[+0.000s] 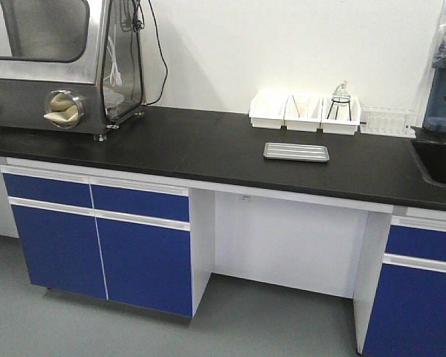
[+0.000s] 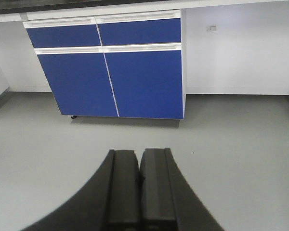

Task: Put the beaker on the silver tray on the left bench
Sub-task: 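Drive the base to the bench with the silver tray, holding the beaker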

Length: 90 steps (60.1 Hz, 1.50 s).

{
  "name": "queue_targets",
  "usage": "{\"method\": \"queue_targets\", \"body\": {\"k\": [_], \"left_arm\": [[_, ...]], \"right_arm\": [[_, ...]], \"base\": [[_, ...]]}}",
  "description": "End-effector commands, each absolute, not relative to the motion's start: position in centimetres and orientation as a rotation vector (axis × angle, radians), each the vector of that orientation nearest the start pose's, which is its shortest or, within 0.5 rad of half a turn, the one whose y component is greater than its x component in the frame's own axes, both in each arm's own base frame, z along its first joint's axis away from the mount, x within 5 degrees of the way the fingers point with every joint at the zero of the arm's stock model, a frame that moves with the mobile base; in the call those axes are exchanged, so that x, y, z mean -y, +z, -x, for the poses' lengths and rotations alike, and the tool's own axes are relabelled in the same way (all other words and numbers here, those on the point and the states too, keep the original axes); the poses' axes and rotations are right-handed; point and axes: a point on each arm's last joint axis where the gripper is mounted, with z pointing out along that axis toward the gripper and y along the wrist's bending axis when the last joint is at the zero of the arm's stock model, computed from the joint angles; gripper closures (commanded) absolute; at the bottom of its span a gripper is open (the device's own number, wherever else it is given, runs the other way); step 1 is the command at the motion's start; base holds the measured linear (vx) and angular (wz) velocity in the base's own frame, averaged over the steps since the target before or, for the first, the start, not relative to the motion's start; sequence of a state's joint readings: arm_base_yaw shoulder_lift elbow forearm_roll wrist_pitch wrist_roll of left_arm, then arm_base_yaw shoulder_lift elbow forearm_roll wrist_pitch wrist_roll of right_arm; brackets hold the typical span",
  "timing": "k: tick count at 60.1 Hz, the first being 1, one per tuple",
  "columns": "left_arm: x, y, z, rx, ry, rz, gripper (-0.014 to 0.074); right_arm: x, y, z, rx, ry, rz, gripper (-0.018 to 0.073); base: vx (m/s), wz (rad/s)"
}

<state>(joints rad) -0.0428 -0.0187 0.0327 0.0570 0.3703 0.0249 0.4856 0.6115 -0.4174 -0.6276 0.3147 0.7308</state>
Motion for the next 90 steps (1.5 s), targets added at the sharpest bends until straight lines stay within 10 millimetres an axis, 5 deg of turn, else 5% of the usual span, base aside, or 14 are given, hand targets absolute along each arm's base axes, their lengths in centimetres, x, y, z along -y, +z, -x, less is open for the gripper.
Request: {"method": "queue_targets", "body": {"k": [1, 90], "left_arm": [[0.13, 17.02, -5.41, -1.802, 0.032, -0.101, 0.0595], [0.13, 17.02, -5.41, -1.802, 0.032, -0.101, 0.0595]], "right_arm": [[-4.79, 29.53, -12.03, -1.832, 0.264, 0.258, 0.0571], [-4.79, 29.53, -12.03, -1.832, 0.264, 0.258, 0.0571]], "base": [[0.29, -0.02], [0.40, -0.10]]}}
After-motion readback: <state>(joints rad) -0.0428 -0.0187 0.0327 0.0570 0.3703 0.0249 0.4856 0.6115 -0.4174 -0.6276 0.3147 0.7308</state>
